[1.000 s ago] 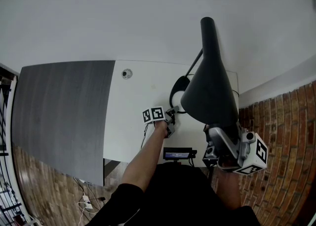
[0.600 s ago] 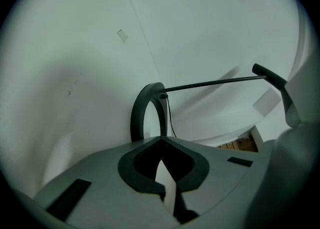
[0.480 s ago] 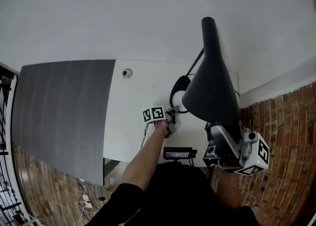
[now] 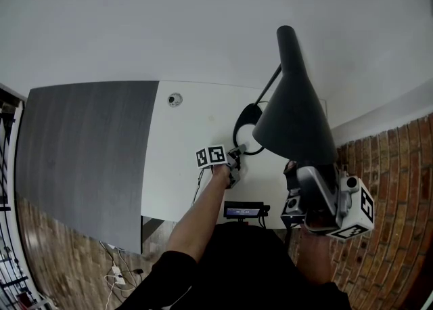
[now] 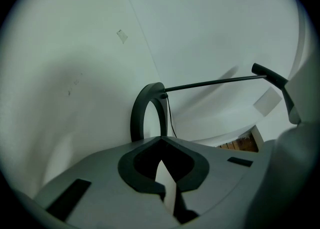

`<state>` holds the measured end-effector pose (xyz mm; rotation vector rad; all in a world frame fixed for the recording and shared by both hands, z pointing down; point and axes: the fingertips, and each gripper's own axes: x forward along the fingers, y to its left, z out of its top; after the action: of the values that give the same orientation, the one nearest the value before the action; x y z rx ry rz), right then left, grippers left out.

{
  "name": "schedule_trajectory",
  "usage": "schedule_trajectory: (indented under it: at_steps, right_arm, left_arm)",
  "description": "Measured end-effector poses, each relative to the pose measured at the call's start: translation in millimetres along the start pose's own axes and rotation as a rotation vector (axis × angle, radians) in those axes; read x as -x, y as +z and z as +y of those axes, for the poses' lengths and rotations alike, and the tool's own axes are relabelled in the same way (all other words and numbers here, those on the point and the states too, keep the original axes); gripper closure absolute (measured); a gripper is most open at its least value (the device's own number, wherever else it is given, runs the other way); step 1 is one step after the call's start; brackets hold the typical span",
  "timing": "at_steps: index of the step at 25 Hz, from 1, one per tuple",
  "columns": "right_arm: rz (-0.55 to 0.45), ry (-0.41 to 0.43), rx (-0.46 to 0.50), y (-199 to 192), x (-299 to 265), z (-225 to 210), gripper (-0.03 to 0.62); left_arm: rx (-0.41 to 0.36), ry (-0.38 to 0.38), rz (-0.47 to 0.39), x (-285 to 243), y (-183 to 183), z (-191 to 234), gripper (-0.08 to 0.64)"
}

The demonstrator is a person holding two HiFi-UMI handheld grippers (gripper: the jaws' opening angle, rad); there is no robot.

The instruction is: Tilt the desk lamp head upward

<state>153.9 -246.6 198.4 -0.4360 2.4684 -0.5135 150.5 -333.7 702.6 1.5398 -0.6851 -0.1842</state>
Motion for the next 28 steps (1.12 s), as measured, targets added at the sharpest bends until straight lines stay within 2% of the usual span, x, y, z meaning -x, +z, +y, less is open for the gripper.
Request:
schedule_trajectory:
  at_steps: [9, 20, 28]
  right_arm:
    - [-0.003, -0.003, -0.026, 5.7, -5.2, 0.6, 0.483]
    - [0.037, -0.011, 0.082, 0.1, 0.4, 7.2, 0.485]
    - [0.048, -0.024, 0.085, 0.1, -3.3, 5.3, 0.485]
  left_arm:
    - [-0.013, 0.004, 0.021, -0.8, -2.4, -0.7, 0.551]
    - [-0.018, 0.011, 0.024, -1.7, -3.0, -1.4, 0.551]
    - [-0.027, 0.022, 0.027, -1.8, -1.4, -1.2, 0.551]
